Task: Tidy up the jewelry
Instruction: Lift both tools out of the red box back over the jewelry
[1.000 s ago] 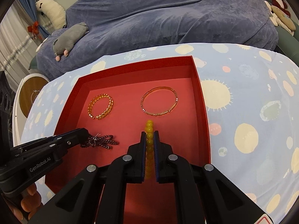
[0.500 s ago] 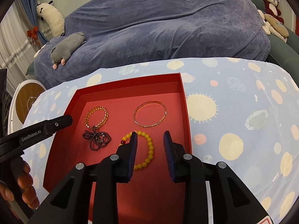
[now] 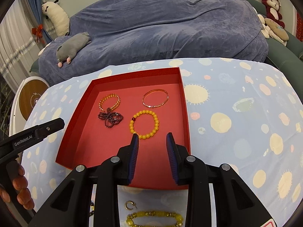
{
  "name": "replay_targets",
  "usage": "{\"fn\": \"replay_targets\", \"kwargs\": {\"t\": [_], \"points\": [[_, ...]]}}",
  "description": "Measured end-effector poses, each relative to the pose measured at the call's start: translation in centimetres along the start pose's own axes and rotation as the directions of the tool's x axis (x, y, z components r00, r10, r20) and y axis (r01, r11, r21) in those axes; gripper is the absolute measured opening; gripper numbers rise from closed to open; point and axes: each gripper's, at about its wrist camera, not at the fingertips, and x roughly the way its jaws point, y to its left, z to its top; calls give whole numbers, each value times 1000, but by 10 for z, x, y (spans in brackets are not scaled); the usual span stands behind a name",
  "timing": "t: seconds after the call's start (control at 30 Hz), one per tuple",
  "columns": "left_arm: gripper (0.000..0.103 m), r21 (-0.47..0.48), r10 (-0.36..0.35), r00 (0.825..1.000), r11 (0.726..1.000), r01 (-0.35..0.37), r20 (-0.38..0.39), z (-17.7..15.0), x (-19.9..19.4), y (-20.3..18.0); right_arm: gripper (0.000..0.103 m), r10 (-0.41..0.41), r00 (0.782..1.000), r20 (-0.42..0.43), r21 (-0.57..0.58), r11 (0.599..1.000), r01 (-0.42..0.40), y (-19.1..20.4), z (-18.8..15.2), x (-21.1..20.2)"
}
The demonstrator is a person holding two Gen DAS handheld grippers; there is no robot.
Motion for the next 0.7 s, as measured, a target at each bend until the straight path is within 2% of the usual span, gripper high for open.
{"fn": "replay_targets", "kwargs": {"t": [0.37,0.7], "points": [[47,-1,-9,1000,1000,9,-19,-47,-28,7,30,-14,1000,-18,-1,1000,13,2,-42,-33],[47,26,11,999,1000,-10,-52,-88,-38,7,30,-26,998,-49,-2,1000,26,2,-78,-49]]}}
